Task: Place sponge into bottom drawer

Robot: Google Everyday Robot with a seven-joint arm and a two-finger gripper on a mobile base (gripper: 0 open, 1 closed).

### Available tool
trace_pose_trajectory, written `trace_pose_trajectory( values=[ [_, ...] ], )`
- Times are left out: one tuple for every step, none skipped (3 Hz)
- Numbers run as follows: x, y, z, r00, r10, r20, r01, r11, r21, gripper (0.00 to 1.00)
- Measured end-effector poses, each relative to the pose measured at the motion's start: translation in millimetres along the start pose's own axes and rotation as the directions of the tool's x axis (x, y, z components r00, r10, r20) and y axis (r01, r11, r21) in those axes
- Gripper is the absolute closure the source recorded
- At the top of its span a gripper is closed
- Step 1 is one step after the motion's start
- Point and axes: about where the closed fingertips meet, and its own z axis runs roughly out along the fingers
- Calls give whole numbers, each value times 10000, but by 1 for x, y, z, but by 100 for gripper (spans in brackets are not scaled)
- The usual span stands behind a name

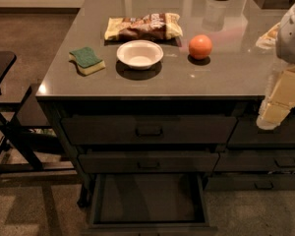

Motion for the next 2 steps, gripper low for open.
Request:
trace_pose_trajectory(
  values=[
    [-1,0,0,10000,-8,10,8,10000,0,0],
    [-22,-8,4,9984,-365,426,365,9993,10,0]
  ],
)
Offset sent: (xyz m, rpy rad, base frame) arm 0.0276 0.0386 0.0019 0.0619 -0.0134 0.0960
